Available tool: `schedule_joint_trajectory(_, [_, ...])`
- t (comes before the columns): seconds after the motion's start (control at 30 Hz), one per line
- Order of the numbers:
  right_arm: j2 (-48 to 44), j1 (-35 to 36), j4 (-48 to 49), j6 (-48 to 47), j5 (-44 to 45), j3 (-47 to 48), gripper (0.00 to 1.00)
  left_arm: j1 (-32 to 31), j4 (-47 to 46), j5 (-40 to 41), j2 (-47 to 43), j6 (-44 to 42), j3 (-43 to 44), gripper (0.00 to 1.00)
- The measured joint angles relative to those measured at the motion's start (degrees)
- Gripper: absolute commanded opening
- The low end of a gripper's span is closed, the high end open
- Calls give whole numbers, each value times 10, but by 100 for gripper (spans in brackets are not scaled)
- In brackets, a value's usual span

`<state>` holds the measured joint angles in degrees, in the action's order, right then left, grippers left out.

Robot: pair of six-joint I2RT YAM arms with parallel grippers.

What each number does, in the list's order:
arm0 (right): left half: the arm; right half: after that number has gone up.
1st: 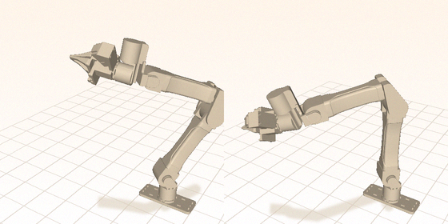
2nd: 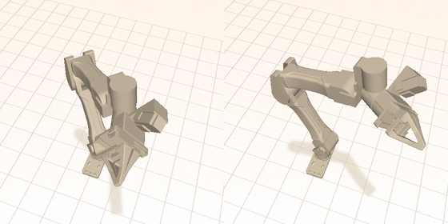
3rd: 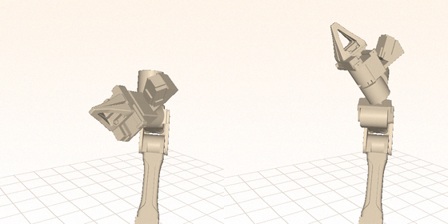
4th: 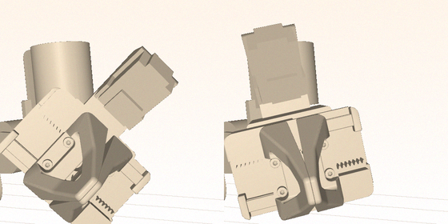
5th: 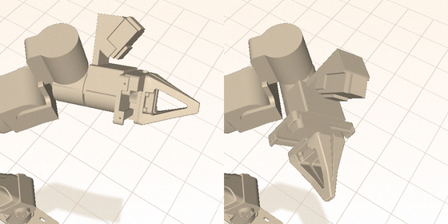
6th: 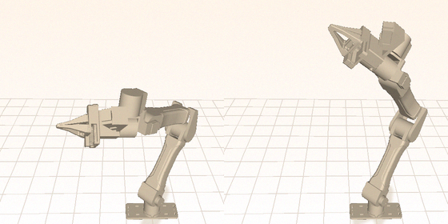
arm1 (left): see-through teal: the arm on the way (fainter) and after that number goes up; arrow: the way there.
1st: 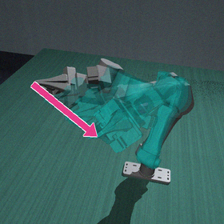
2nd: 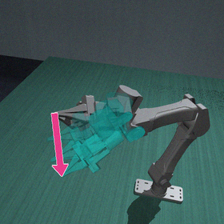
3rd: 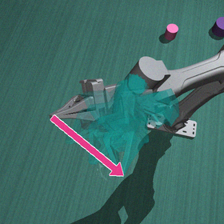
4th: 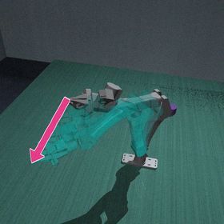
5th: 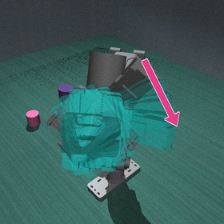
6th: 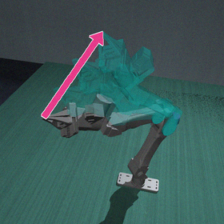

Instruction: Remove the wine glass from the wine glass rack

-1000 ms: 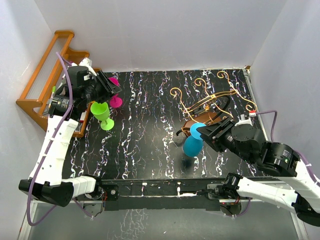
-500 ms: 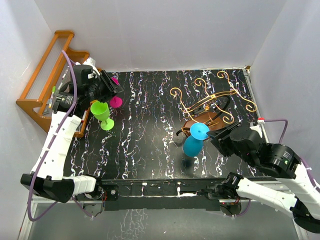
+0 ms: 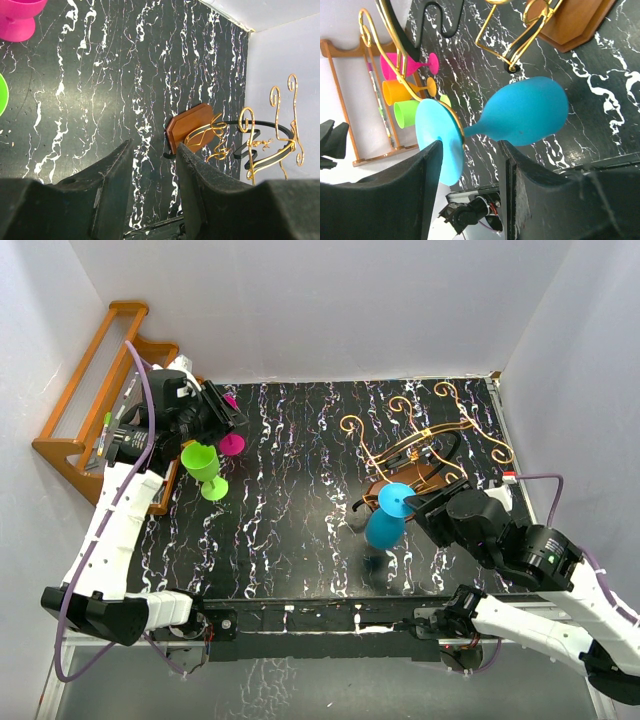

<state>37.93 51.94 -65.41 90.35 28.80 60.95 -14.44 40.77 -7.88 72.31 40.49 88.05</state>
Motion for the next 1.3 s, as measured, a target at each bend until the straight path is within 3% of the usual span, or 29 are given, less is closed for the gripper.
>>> schedule_joint_trajectory(0.17, [11, 0, 29, -12, -2, -9, 48, 0, -1, 0, -2, 0, -4, 39])
schedule_joint_trajectory(0.23, [17, 0, 33, -16, -3, -9, 43, 0, 0, 0, -4, 0, -10, 39])
schedule_joint_trajectory(0.33, [22, 0, 40, -19, -6, -9, 19, 0, 0, 0, -5, 0, -15, 39])
schedule_joint_trajectory(0.4, [23, 0, 40, -18, -7, -9, 13, -1, 0, 0, -6, 0, -18, 39])
schedule_joint_trajectory(0.9, [2, 0, -10, -16, -1, 27, 8, -1, 0, -2, -18, 5, -26, 39])
schedule_joint_trajectory(1.3, [-10, 0, 24, -35, 19, 23, 8, -2, 0, -5, -20, 7, -26, 39])
